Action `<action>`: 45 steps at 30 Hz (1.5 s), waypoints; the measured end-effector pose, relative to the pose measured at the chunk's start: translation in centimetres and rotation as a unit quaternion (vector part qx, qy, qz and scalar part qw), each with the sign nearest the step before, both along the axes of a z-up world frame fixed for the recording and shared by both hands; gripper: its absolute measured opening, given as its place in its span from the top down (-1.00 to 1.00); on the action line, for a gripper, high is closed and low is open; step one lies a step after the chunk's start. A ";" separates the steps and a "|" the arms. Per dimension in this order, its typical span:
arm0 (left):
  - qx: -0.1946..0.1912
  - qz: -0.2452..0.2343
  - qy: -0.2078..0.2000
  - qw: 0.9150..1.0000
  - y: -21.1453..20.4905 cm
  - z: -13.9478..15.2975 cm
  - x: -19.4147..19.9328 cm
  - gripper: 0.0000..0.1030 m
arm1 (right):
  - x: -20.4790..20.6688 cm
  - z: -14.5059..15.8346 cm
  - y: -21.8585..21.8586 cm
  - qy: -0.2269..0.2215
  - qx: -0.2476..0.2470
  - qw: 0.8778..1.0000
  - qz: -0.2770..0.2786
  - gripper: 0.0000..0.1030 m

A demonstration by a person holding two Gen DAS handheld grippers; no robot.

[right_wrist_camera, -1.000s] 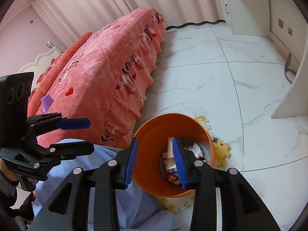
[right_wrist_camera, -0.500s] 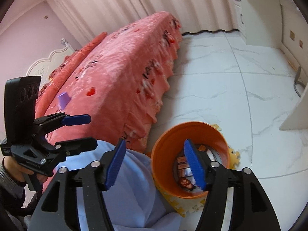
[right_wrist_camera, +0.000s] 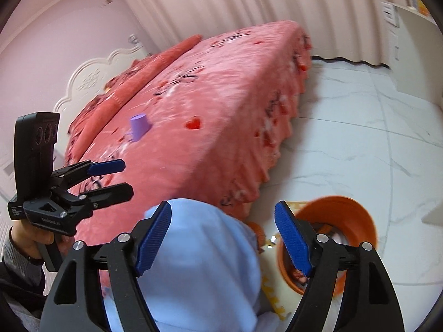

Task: Collect trash
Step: 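Move both open tools back over the purple mug and pink piece on the bed, then grasp the pink plastic piece with the left tool while the right tool grasps the purple mug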

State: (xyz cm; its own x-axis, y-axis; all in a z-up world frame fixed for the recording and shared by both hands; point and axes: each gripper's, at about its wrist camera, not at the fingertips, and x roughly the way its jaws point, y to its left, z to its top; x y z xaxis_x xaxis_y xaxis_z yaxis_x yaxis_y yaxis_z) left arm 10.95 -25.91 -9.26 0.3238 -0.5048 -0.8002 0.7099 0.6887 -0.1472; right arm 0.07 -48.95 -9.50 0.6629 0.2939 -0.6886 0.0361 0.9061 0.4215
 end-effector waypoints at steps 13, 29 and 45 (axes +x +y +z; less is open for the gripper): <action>-0.009 0.200 -0.028 0.979 15.5 1.7 3.8 -0.86 | 10.2 1.6 12.7 -0.016 0.001 0.990 0.137 -0.59; -0.017 0.350 0.041 0.936 27.4 -4.5 14.9 -0.86 | 23.7 0.1 22.8 -0.006 -0.001 0.979 0.205 -0.59; -0.048 0.358 0.044 0.931 29.5 -8.4 18.8 -0.38 | 34.2 -4.4 26.7 0.014 -0.023 0.976 0.216 -0.59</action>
State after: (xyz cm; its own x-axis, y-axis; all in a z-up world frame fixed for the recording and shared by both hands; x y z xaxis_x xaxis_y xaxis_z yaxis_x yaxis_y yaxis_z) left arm 29.77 3.64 -17.62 0.5403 -0.2550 -0.8019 0.0559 0.9618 -0.2681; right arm 34.28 -22.24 -13.86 0.4657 0.5094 -0.7236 -0.3422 0.8577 0.3836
